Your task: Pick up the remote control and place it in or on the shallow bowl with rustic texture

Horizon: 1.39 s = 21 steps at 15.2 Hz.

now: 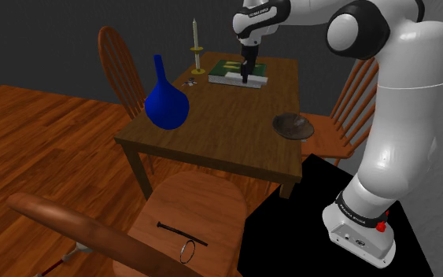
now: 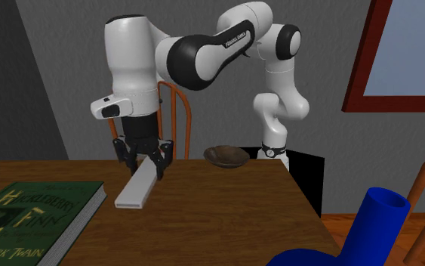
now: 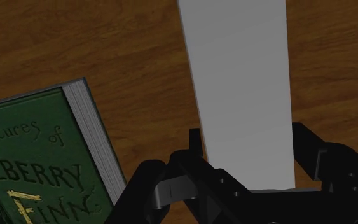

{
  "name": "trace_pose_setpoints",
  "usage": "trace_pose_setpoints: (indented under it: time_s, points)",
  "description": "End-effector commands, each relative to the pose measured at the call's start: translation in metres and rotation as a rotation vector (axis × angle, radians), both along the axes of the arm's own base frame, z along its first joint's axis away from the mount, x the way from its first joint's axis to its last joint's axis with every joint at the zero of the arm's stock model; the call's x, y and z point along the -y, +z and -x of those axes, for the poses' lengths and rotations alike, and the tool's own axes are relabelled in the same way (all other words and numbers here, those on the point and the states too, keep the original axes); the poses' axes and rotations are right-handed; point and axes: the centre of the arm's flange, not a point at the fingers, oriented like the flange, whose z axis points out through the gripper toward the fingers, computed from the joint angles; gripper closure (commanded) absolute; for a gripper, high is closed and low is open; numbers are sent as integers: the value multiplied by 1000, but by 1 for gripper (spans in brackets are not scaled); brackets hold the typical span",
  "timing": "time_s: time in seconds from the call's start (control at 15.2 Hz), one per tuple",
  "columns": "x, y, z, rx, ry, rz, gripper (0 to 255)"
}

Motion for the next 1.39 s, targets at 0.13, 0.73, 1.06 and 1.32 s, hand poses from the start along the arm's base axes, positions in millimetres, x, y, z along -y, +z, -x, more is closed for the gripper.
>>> trace_pose_setpoints:
  time_s: [0.13, 0.73, 1.06, 1.32]
  points:
    - [-6, 6, 25, 0, 0, 0, 255]
    - [-31, 7, 141, 0, 0, 0, 255]
    - [-45, 7, 206, 0, 0, 0, 255]
    - [-56, 7, 258, 0, 0, 0, 255]
